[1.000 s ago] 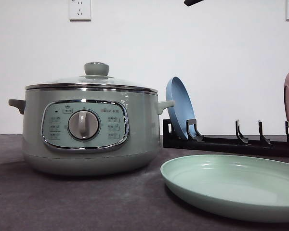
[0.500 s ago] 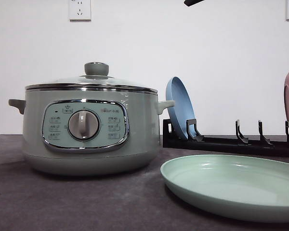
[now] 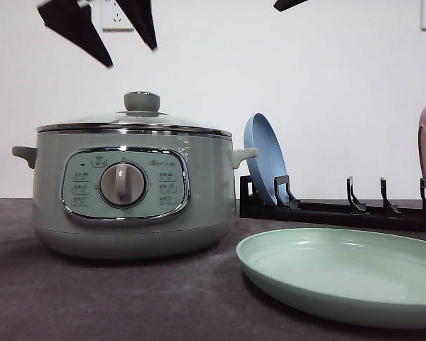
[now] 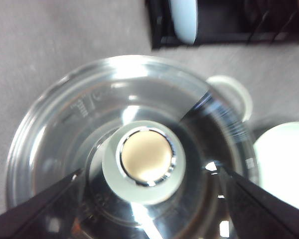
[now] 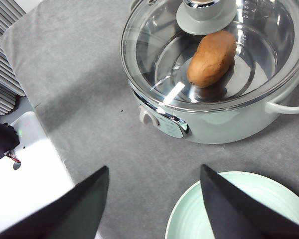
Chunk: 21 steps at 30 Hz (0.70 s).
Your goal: Transfer potato from steamer to green plate
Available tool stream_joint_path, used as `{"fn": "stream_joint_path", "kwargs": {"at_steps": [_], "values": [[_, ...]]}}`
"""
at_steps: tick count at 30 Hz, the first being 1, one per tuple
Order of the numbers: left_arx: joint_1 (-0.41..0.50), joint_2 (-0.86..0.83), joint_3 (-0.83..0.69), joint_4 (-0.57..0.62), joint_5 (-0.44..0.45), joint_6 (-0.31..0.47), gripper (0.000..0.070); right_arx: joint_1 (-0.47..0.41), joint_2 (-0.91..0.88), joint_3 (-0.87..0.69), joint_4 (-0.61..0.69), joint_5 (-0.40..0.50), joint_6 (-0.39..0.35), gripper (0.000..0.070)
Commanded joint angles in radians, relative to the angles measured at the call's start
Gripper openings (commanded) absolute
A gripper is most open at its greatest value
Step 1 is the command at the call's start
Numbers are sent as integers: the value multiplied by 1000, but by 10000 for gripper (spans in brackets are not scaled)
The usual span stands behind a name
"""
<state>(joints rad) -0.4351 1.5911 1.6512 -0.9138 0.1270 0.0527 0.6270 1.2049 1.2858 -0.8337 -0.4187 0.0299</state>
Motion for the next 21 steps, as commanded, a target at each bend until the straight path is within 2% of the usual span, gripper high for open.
{"fn": "stream_joint_path", "kwargs": {"at_steps": [1,6,21], "values": [[-11,31,29,17,-8,27,550,5,10,16,2,0,-11,361],[-27,78,29,37,-53,41,550,5,10,16,0,0,-11,361],[-32,139,29,62,-55,41,549,5,10,16,-5,2,-12,361]]}}
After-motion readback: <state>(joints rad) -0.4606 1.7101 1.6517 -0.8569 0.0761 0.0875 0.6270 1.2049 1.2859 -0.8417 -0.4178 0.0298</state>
